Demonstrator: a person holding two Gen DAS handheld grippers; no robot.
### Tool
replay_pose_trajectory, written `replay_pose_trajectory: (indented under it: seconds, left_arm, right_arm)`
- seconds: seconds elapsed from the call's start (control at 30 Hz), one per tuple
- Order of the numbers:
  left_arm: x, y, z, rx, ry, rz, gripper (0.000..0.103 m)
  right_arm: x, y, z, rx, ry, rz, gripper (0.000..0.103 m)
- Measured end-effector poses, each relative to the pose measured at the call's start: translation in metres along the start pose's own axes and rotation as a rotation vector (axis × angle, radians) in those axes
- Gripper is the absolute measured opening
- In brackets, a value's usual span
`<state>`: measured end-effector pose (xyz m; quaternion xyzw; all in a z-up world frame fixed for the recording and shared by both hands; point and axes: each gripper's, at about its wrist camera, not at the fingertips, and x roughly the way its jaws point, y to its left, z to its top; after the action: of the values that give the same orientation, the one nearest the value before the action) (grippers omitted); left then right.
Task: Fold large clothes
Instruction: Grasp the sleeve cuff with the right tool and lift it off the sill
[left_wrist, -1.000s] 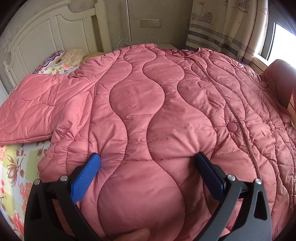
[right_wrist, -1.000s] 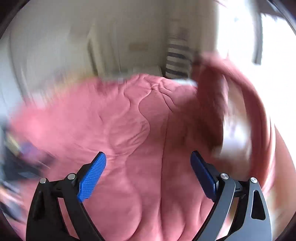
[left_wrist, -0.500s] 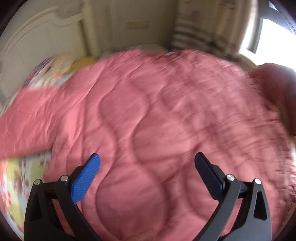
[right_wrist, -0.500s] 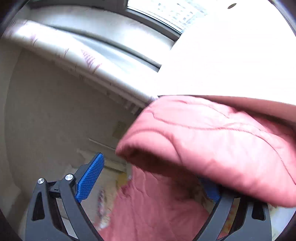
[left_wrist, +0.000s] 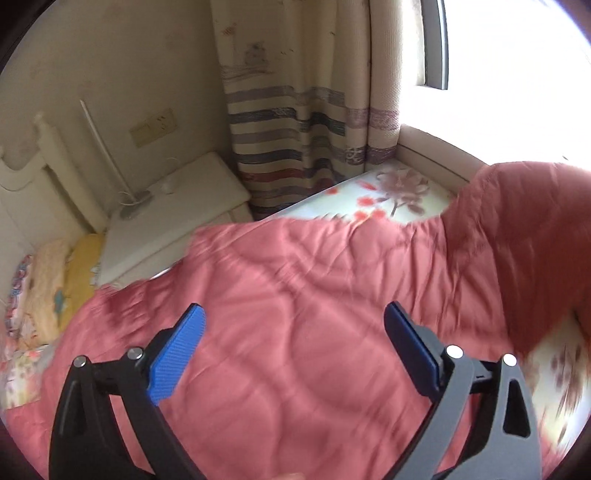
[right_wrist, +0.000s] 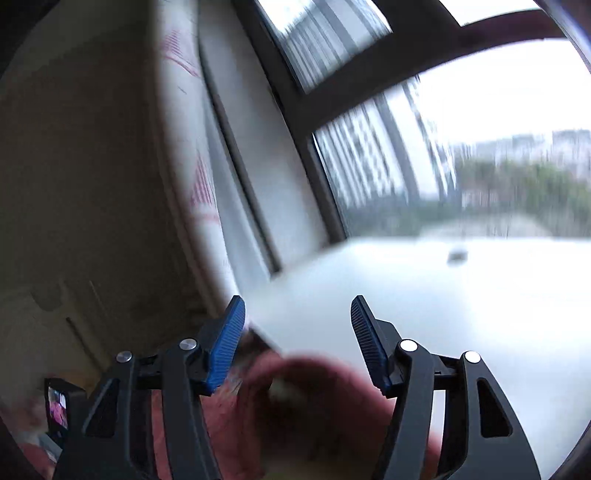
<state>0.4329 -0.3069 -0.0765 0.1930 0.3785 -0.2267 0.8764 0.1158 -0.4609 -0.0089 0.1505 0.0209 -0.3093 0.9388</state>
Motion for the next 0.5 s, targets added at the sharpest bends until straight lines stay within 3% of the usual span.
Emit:
replay_pose_trajectory:
  seconds: [0.03,0.07,0.13,0.2,0.27,0.37,0.43,0.5]
  left_arm:
    - [0.009,-0.004,0.007,-0.006,0.007,0.009,0.097]
    - [0.018,-0.008,0.014,-0.005,0.011,0.024,0.097]
    - [0.033,-0.015,0.025,0.025,0.008,0.041,0.096]
    - [0.042,-0.03,0.037,0.111,0.004,0.001,0.096]
    - [0.045,-0.046,0.043,0.215,-0.007,-0.023,0.096]
    - [0.057,-0.071,0.051,0.317,-0.005,-0.047,0.096]
    - [0.077,-0.085,0.056,0.347,0.031,-0.004,0.097]
    - [0.1,-0.092,0.056,0.365,0.049,0.052,0.101]
  right_arm:
    - [-0.009,0.009,0.017,-0.106,-0.066,-0.033,0.082]
    - [-0.01,0.013,0.026,-0.156,-0.064,-0.025,0.084]
    - [0.009,0.029,0.03,-0.24,0.131,0.137,0.083]
    - [0.026,0.053,0.001,-0.289,0.334,0.33,0.069]
    - [0.046,0.09,-0.051,-0.381,0.528,0.469,0.042]
    - [0.08,0.12,-0.104,-0.45,0.643,0.462,0.041]
    - [0.13,0.123,-0.13,-0.401,0.788,0.465,0.041]
    - [0.153,0.119,-0.157,-0.43,0.864,0.426,0.042]
